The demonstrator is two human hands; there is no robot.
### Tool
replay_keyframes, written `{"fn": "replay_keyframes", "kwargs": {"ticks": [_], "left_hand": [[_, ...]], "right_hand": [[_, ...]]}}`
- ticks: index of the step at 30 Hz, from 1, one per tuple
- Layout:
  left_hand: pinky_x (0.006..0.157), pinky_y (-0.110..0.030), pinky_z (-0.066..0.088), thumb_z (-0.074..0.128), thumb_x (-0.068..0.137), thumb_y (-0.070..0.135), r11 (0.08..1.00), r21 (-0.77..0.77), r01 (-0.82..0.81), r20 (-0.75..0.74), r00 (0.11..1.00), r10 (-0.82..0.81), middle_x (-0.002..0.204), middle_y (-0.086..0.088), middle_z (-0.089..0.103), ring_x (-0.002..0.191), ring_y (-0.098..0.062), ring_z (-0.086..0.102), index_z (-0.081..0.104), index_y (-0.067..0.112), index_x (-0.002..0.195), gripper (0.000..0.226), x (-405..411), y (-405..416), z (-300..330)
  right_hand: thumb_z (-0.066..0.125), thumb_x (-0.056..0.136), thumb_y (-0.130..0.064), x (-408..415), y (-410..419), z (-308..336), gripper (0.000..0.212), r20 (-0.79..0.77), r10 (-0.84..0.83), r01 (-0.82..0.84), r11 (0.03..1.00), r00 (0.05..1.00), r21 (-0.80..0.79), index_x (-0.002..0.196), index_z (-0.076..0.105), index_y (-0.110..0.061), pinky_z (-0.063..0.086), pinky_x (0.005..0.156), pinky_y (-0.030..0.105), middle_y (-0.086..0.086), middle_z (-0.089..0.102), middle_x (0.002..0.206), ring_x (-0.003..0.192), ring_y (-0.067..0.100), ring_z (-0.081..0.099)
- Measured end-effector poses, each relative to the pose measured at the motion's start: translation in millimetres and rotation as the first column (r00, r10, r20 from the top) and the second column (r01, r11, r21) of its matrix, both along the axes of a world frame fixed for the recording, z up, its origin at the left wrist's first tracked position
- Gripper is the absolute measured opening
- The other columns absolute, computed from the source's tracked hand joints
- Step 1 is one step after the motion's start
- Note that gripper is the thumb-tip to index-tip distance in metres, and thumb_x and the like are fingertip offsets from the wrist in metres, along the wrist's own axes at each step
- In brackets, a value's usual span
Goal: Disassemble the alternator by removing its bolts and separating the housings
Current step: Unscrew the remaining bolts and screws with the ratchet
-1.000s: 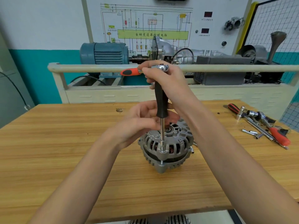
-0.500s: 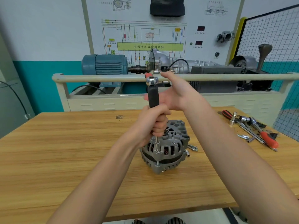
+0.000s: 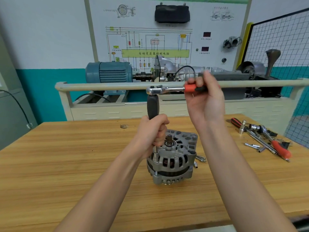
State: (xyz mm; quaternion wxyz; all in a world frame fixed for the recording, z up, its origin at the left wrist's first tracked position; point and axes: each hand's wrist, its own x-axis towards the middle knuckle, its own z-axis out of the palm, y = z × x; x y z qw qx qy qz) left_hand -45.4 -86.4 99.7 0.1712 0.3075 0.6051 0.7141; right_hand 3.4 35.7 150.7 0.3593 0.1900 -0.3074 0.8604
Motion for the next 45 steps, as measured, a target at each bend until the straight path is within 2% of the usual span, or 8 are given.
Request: {"fn": "replay_keyframes", "kwargs": {"ticks": [8,11,16,25,30,33,38,45], "left_hand": [[0.047,-0.023,0.038,0.059,0.084,0.011,0.998,-0.05,-0.031,-0.164,0.986,0.023,0.043,0.002,0.042,0.045,-0.017,0.038,0.043,0.023,0.037,0.052,2,3,3],[0.054,-0.023,0.047,0.067,0.077,0.008,0.993,0.103,0.052,-0.173,0.984,-0.034,0.053,-0.003,0.056,0.052,-0.016,0.052,0.057,0.016,0.052,0.028,1,1,16],[0.036,-0.016,0.019,0.056,0.089,0.015,0.974,0.159,0.16,-0.001,0.987,-0.161,0.04,0.006,0.024,0.033,-0.008,0.017,0.036,0.018,0.048,0.046,0,10,28],[0.041,-0.022,0.017,0.055,0.071,0.014,0.957,0.015,0.29,-0.021,0.957,-0.289,0.035,0.005,0.025,0.03,-0.009,0.019,0.035,0.018,0.043,0.035,-10,2,32],[0.042,-0.019,0.011,0.051,0.072,0.012,0.988,0.025,0.15,-0.023,0.988,-0.149,0.037,0.006,0.019,0.031,-0.009,0.013,0.027,0.021,0.042,0.04,-8,6,30],[0.04,-0.015,0.016,0.048,0.084,0.002,0.997,0.069,-0.04,-0.046,0.998,0.043,0.04,0.006,0.019,0.034,-0.011,0.012,0.025,0.022,0.048,0.047,-4,10,29],[0.037,-0.015,0.019,0.053,0.085,0.002,0.957,0.145,-0.251,-0.073,0.962,0.263,0.038,0.008,0.025,0.034,-0.011,0.019,0.031,0.02,0.05,0.045,1,13,26],[0.043,-0.02,0.029,0.06,0.081,0.001,0.994,0.071,-0.077,-0.149,0.985,0.087,0.042,0.002,0.033,0.038,-0.016,0.029,0.039,0.016,0.054,0.038,-9,1,26]], "right_hand": [[0.048,0.087,-0.009,32,-46,1,0.041,-0.265,-0.203,0.269,0.933,0.942,0.239,0.046,0.041,-0.013,0.039,0.056,0.032,-0.004,0.033,0.038,0.04,0.016,0.033],[0.044,0.089,-0.013,31,-41,3,0.046,-0.22,-0.139,0.173,0.974,0.966,0.145,0.043,0.038,-0.016,0.035,0.053,0.03,-0.004,0.027,0.036,0.038,0.013,0.029],[0.04,0.095,-0.016,19,-15,10,0.055,-0.124,0.123,-0.13,0.99,0.985,-0.049,0.041,0.037,-0.019,0.031,0.043,0.023,-0.006,0.024,0.034,0.035,0.01,0.023],[0.037,0.099,-0.02,-37,10,16,0.061,0.001,0.627,-0.581,0.722,0.779,-0.375,0.038,0.03,-0.015,0.025,0.04,0.017,-0.006,0.024,0.031,0.027,0.009,0.026],[0.038,0.096,-0.014,-15,0,13,0.055,-0.093,0.378,-0.386,0.857,0.921,-0.342,0.041,0.032,-0.018,0.023,0.037,0.019,-0.007,0.023,0.034,0.029,0.009,0.023],[0.039,0.095,-0.01,9,-26,6,0.053,-0.188,0.02,-0.021,1.0,0.982,0.001,0.042,0.037,-0.018,0.026,0.044,0.025,-0.006,0.027,0.036,0.035,0.012,0.025],[0.047,0.086,-0.007,18,-67,-7,0.029,-0.488,-0.377,0.564,0.761,0.787,0.321,0.063,0.042,-0.022,0.025,0.049,0.031,-0.006,0.032,0.048,0.042,0.012,0.03],[0.04,0.092,-0.013,3,-19,10,0.052,-0.178,0.193,-0.203,0.978,0.965,-0.039,0.04,0.037,-0.018,0.025,0.041,0.023,-0.006,0.025,0.033,0.033,0.01,0.023]]}}
